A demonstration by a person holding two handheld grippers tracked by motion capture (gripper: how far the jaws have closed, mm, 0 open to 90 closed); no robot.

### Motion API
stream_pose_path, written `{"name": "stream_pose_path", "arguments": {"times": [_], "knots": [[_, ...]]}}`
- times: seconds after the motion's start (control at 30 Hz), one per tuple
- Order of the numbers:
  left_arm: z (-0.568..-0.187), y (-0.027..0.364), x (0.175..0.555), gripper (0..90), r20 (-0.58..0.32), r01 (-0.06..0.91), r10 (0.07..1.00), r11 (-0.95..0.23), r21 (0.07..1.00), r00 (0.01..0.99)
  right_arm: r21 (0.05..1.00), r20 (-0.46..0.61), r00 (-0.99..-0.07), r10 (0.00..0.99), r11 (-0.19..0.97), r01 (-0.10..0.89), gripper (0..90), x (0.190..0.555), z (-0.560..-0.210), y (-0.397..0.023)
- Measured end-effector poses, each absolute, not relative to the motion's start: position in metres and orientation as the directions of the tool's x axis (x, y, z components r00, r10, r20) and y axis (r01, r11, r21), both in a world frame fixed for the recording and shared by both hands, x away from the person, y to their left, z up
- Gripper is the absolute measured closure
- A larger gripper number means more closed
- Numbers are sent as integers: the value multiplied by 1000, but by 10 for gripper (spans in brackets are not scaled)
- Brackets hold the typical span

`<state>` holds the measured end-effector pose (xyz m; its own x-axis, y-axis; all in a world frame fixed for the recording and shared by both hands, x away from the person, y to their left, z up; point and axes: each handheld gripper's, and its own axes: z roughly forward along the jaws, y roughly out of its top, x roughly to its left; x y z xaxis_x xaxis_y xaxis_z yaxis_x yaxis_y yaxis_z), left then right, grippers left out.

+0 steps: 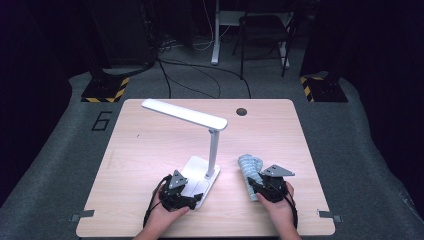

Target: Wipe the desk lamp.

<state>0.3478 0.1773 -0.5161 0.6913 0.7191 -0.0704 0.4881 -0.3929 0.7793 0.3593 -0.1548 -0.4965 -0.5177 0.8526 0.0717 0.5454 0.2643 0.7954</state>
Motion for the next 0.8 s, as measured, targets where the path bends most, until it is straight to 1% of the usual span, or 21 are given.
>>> {"name": "stream_pose_path", "arguments": {"times": [0.07, 0.1, 0.23, 0.3, 0.4, 0.43, 0.53, 0.57, 0.67, 0.8], "knots": [[-515, 177, 347, 155, -61, 484, 713, -409, 774, 699, 797, 62, -526, 849, 275, 538, 613, 360, -496, -155], [-515, 177, 347, 155, -64, 483, 709, -410, 774, 703, 798, 76, -520, 851, 261, 543, 613, 360, -496, -154], [-514, 174, 344, 177, -81, 486, 686, -421, 766, 723, 808, 74, -532, 843, 262, 528, 611, 359, -493, -155], [-514, 173, 344, 178, -75, 476, 682, -423, 771, 727, 808, 73, -534, 843, 263, 527, 611, 360, -493, -155], [-514, 170, 341, 203, -87, 474, 667, -427, 770, 740, 808, 80, -535, 841, 260, 529, 610, 359, -493, -153], [-514, 170, 341, 204, -76, 467, 661, -439, 767, 746, 811, 75, -537, 840, 261, 523, 610, 360, -493, -153], [-514, 169, 342, 212, -78, 466, 664, -431, 772, 743, 810, 72, -541, 838, 267, 522, 609, 360, -493, -152], [-515, 170, 344, 189, -74, 462, 661, -435, 773, 746, 817, 79, -537, 840, 254, 517, 608, 359, -493, -151], [-515, 171, 348, 164, -51, 450, 668, -440, 777, 742, 814, 73, -546, 834, 267, 516, 607, 359, -492, -151], [-516, 175, 353, 139, -51, 452, 675, -433, 780, 736, 817, 71, -547, 834, 266, 511, 606, 358, -492, -150]]}}
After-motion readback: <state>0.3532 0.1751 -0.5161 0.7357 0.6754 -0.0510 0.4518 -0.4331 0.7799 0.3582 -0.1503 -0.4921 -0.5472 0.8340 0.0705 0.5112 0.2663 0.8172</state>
